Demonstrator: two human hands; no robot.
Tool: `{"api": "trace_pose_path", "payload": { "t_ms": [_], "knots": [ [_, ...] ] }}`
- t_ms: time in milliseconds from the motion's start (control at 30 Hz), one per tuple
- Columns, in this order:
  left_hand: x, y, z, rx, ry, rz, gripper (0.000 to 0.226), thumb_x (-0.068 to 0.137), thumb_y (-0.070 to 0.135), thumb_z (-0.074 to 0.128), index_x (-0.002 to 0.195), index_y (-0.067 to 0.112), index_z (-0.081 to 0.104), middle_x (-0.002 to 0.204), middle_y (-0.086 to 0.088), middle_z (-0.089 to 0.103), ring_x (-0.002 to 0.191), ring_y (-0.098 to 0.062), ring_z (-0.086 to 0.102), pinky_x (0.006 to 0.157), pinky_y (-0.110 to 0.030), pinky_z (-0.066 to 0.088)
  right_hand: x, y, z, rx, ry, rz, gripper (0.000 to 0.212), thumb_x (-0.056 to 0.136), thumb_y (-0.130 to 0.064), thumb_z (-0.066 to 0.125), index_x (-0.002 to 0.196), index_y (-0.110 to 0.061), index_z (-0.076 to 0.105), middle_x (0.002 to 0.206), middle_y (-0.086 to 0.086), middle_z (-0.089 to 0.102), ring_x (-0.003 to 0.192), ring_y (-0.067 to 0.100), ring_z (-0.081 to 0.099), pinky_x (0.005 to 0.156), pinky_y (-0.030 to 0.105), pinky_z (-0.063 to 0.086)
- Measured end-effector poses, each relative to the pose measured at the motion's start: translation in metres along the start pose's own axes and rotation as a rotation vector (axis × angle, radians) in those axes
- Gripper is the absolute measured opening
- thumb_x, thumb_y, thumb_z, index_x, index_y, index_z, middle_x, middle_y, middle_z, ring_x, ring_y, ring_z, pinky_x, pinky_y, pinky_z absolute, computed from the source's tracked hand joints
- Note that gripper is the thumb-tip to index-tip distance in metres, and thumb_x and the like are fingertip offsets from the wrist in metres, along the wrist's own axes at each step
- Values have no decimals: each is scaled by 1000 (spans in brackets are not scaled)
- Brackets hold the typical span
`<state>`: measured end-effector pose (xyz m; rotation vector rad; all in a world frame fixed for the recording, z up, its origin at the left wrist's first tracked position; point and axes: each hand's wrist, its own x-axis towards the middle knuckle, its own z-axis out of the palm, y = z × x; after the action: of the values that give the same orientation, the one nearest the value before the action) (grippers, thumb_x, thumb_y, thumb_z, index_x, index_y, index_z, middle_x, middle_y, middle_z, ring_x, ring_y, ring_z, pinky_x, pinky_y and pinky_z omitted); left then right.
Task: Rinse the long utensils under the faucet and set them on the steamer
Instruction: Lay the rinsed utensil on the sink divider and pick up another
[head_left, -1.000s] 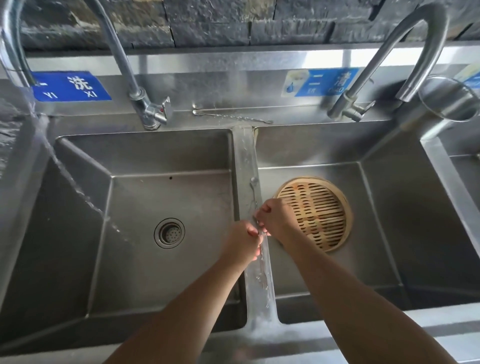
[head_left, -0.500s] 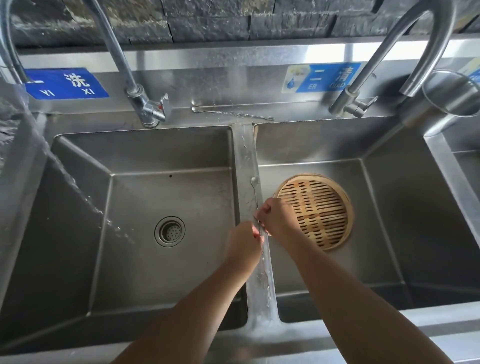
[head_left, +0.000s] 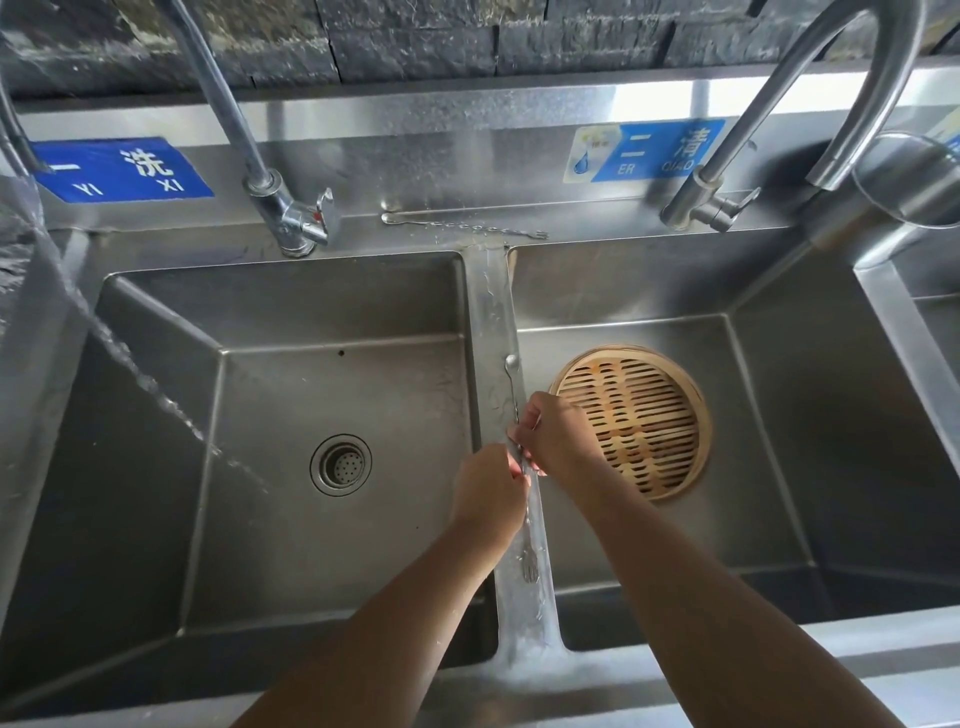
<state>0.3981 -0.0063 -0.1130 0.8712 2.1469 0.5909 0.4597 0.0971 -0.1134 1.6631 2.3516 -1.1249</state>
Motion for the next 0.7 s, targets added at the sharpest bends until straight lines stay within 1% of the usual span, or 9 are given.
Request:
{"api": "trace_pose_path", "payload": {
  "t_ms": [133,200,267,367,467,500,567,633,700],
  "knots": [
    [0,-1,0,-22,7,-4,19,90,12,57,74,9,68,63,-6,70,58,-18,71,61,-40,62,1,0,0,46,-34,13,14,92,-24,70,86,-15,61,79,7,72,72,24,71,64,38,60],
    [1,-2,-1,-17,4,6,20,91,14,57,75,10,68,63,-5,70,57,-16,70,60,-38,62,1,0,0,71,-40,16,15,91,-24,70,88,-12,61,79,8,72,70,24,71,62,35,59],
    [0,-2,-1,-4,7,30,19,92,17,58,77,11,68,67,-5,70,62,-18,71,63,-39,62,3,2,-1,84,-47,21,17,91,-24,72,87,-12,62,78,8,72,69,23,72,59,33,59],
    [-1,-1,-3,3,-1,47,18,92,18,58,81,10,68,72,-7,71,68,-21,71,67,-41,61,4,1,-2,92,-66,33,18,89,-25,74,84,-12,62,76,7,73,68,23,72,63,36,62],
    [1,-2,-5,-79,-43,0,18,91,17,60,75,9,64,65,-7,68,63,-23,71,65,-44,61,6,1,-6,147,-134,75,18,89,-23,74,86,-9,64,73,9,74,64,23,74,61,38,63],
    [0,-2,-8,-123,-61,-18,21,90,21,62,72,11,60,64,-7,67,62,-25,71,65,-46,60,9,2,-10,197,-173,103,17,90,-22,73,87,-7,64,72,11,75,62,23,74,58,36,63],
    [0,-4,-18,-162,-74,-34,28,89,38,64,75,16,55,74,-7,67,69,-26,71,70,-46,60,16,2,-17,277,-214,142,18,93,-22,70,86,-6,64,70,13,74,56,21,71,53,31,61],
    [8,-7,-32,-181,-79,-37,33,89,49,61,84,16,57,81,-8,70,72,-26,71,72,-46,60,22,2,-25,280,-136,127,22,94,-26,68,79,-10,64,66,10,70,53,20,67,55,36,61],
    [32,-10,-54,-216,-22,-14,35,92,46,58,86,12,60,78,-15,71,66,-27,70,70,-50,60,36,-7,-32,254,-4,88,23,91,-28,67,74,-14,63,62,4,69,54,22,67,59,44,60]
  ]
}}
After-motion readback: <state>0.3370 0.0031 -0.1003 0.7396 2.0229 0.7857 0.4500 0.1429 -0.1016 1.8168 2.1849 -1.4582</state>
